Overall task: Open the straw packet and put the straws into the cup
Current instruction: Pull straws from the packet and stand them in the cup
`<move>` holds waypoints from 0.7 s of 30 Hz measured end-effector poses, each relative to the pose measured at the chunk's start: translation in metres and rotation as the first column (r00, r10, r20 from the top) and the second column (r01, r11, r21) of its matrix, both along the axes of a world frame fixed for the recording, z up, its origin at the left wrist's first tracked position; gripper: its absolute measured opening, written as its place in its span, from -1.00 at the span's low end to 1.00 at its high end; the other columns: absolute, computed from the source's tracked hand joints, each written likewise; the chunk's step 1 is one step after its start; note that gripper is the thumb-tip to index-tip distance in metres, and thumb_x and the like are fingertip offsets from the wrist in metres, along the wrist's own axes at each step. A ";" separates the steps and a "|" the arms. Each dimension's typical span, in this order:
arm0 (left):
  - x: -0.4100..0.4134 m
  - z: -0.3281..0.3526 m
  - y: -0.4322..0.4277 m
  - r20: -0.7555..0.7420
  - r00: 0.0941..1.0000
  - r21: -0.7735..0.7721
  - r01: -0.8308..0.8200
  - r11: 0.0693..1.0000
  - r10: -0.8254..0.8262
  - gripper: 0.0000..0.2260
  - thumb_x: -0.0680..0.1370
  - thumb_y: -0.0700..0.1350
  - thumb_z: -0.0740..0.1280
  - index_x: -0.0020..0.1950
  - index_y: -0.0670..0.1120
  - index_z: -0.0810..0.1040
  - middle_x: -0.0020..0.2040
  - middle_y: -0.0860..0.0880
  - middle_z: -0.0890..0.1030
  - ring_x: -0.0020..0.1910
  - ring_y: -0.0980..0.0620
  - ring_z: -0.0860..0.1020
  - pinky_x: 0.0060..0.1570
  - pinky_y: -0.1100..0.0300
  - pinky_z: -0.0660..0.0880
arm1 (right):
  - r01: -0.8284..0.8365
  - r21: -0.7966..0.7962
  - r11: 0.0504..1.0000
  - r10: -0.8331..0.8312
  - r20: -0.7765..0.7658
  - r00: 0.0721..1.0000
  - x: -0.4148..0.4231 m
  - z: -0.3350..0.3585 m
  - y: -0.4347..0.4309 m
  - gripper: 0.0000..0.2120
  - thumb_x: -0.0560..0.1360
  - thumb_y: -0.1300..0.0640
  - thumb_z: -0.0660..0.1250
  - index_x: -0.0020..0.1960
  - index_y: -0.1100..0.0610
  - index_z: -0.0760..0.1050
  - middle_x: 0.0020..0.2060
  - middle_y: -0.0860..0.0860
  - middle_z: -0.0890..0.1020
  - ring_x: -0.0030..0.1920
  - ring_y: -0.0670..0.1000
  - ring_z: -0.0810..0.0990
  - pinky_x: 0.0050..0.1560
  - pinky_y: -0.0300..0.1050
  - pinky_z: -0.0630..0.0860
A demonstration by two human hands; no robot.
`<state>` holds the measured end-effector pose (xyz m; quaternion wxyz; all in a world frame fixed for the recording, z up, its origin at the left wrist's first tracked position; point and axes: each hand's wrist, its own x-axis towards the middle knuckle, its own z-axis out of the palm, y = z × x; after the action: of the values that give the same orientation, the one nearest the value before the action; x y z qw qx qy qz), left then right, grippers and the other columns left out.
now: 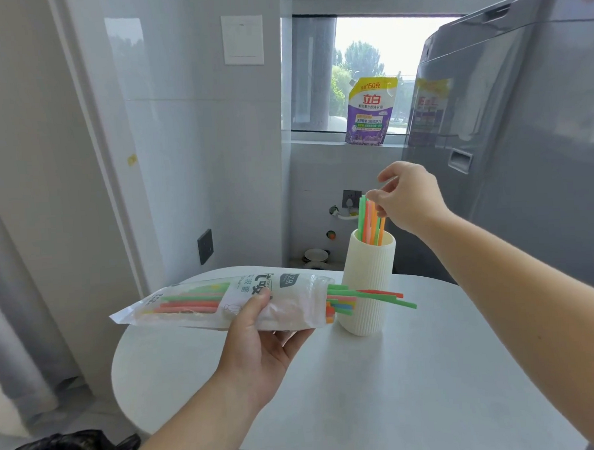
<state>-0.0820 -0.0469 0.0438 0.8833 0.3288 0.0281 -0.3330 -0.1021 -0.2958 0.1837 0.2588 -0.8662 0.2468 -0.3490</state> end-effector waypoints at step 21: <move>-0.001 0.001 0.005 0.105 0.994 0.043 -0.008 0.999 0.003 -0.85 0.59 -0.05 0.40 0.04 -0.07 0.73 0.05 -0.16 0.77 -0.06 -0.11 0.76 -0.24 0.03 0.70 | -0.200 0.733 0.650 0.294 0.000 0.956 -0.099 -0.089 0.065 -0.68 0.41 -0.03 0.55 -0.04 0.22 0.65 -0.29 0.11 0.70 -0.42 -0.01 0.63 -0.36 -0.19 0.58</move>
<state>-0.0834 -0.0417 0.0451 0.8772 0.3647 -0.0103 -0.3121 -0.2015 -0.2308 0.0944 0.6100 -0.7371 0.2590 -0.1323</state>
